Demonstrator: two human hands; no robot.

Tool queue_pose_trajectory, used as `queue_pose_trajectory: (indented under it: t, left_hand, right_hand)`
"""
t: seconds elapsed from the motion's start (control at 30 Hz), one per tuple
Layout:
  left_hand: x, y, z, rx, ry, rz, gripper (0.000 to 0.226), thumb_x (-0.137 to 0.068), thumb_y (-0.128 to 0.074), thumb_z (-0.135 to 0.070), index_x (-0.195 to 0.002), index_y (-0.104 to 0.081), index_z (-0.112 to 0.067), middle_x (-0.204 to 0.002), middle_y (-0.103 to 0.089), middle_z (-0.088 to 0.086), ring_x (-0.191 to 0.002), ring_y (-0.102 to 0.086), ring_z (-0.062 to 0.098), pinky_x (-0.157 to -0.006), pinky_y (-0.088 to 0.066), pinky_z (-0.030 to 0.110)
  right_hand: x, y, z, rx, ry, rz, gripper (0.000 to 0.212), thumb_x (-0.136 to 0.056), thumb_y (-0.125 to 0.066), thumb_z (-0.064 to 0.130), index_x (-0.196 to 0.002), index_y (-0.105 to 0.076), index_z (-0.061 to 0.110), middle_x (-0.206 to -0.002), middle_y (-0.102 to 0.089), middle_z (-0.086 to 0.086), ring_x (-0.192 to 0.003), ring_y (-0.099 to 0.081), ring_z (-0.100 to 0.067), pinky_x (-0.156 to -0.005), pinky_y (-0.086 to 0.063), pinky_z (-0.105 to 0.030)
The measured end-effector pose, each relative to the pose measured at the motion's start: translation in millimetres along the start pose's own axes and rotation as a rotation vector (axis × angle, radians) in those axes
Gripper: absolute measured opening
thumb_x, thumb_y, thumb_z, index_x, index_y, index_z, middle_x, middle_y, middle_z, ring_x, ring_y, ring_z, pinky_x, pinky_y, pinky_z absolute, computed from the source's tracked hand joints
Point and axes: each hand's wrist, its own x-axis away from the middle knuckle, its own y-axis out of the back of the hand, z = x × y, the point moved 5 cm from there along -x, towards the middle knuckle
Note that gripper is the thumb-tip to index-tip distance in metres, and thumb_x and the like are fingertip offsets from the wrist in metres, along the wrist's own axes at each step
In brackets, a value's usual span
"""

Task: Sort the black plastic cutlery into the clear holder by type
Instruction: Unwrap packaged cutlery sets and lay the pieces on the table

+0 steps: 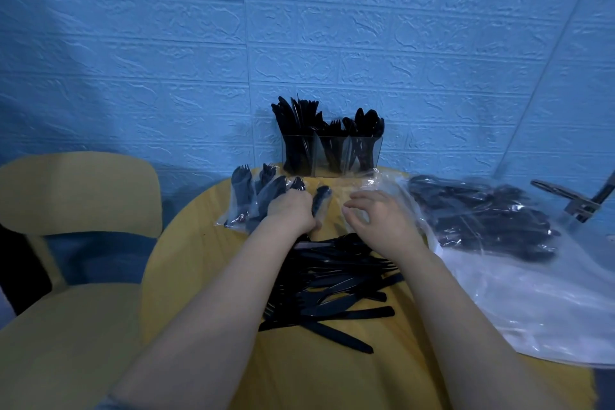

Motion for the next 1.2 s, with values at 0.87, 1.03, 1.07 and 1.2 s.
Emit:
queue_pose_trajectory:
  t: [0.87,1.03,1.07,1.2]
  left_hand:
    - [61,9,-2,1.624,-0.076,0.266,0.018,-0.092,-0.051,-0.01,-0.105,-0.063,-0.007,-0.079,-0.07,0.005,-0.064,-0.066,0.011,-0.057,-0.055,0.02]
    - [64,12,-5,1.723,-0.143,0.349,0.041,-0.089,-0.046,-0.041,-0.113,-0.059,-0.01,-0.097,-0.071,0.011,-0.076,-0.068,0.016,-0.063,-0.056,0.023]
    - [64,13,-5,1.716,-0.157,0.328,0.045,-0.084,-0.048,-0.044,-0.112,-0.059,-0.01,-0.099,-0.071,0.011,-0.079,-0.068,0.016,-0.065,-0.056,0.023]
    - [60,17,2,1.555,-0.194,0.028,0.031,-0.079,-0.063,-0.025,-0.107,-0.061,-0.013,-0.099,-0.069,0.007,-0.075,-0.069,0.013,-0.064,-0.057,0.022]
  right_hand:
    - [-3,15,14,-1.495,-0.422,0.087,0.022,-0.081,-0.066,0.017,-0.098,-0.059,0.005,-0.087,-0.066,-0.008,-0.074,-0.066,-0.018,-0.065,-0.054,-0.022]
    - [-3,25,13,-1.557,-0.397,-0.07,0.008,-0.084,-0.064,0.01,-0.084,-0.056,0.01,-0.071,-0.066,-0.001,-0.062,-0.062,-0.011,-0.06,-0.055,-0.022]
    - [-3,26,13,-1.546,-0.402,-0.103,0.009,-0.086,-0.063,0.009,-0.082,-0.056,0.011,-0.071,-0.066,-0.002,-0.062,-0.062,-0.012,-0.06,-0.055,-0.022]
    - [-1,29,14,-1.5,-0.401,-0.187,0.006,-0.087,-0.064,0.008,-0.085,-0.059,0.011,-0.072,-0.065,-0.001,-0.065,-0.064,-0.014,-0.057,-0.053,-0.022]
